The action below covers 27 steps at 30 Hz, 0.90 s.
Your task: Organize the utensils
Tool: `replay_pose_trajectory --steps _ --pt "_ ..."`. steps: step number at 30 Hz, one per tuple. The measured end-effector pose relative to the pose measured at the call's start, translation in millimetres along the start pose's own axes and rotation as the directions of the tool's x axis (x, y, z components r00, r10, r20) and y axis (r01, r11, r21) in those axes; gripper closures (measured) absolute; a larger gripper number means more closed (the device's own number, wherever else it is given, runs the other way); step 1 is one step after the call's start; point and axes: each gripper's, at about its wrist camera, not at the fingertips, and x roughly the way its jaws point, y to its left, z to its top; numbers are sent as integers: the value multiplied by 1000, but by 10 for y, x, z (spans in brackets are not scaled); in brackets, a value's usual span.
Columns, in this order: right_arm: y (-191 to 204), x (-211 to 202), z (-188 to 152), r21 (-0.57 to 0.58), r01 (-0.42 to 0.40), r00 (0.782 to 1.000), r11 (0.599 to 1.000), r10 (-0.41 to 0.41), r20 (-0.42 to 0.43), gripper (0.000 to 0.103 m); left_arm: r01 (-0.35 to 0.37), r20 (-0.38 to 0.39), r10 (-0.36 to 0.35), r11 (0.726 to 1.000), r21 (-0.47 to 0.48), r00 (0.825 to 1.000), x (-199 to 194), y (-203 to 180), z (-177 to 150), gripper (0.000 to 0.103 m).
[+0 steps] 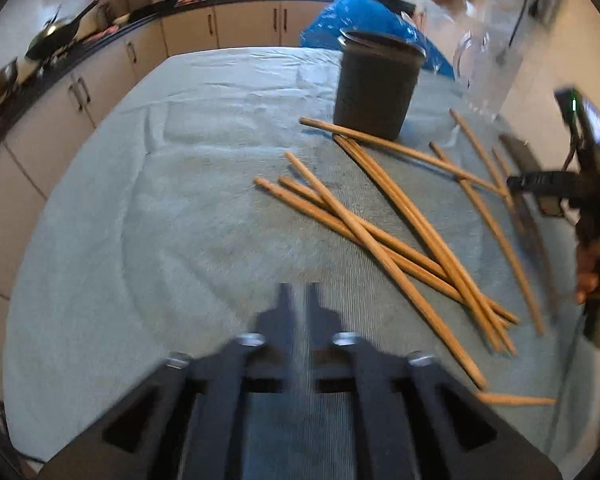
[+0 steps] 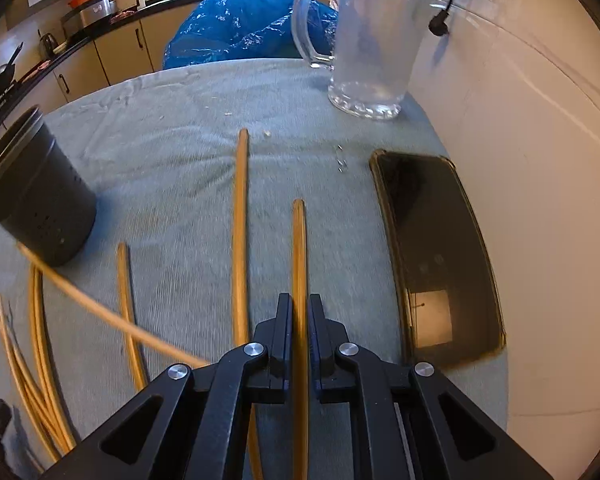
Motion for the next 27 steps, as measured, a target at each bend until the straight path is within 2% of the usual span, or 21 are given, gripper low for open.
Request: replay_pose_trajectory --steps 2,4,6,8,10,12,18,23,26,27 --pt "-62 -157 -85 16 -11 999 1000 11 40 96 50 17 -49 997 -59 999 -188 96 -129 33" --pt "-113 -390 -220 15 -54 994 998 53 92 96 84 9 -84 991 -102 996 -258 150 -247 32" --pt "-123 -645 -416 -12 -134 982 991 134 130 96 162 -46 -171 975 -150 984 -223 139 -342 32" --pt "-92 -849 -638 -70 -225 963 972 233 139 96 194 -79 -212 962 -190 974 -138 111 -381 32" --pt "-41 -1008 -918 -146 -302 940 942 320 117 96 185 -94 -207 963 -198 974 -88 70 -410 32" --pt "36 -1114 -1182 -220 -336 928 916 361 86 96 182 -98 -205 962 -206 974 -54 49 -416 32" --pt "267 -1168 -1816 -368 -328 932 870 361 24 95 175 -91 -200 958 -226 976 -61 46 -395 32" --pt "362 -1070 -2050 -359 -320 940 877 342 -2 95 133 -101 -154 974 -186 983 -43 -30 -331 33" --pt "417 -1087 -2099 -329 -377 921 866 387 -36 95 58 -94 -66 994 -91 993 29 -222 -244 35" --pt "459 -1100 -2142 -331 -379 920 864 391 -32 95 39 -85 -44 998 -58 995 51 -274 -227 41"
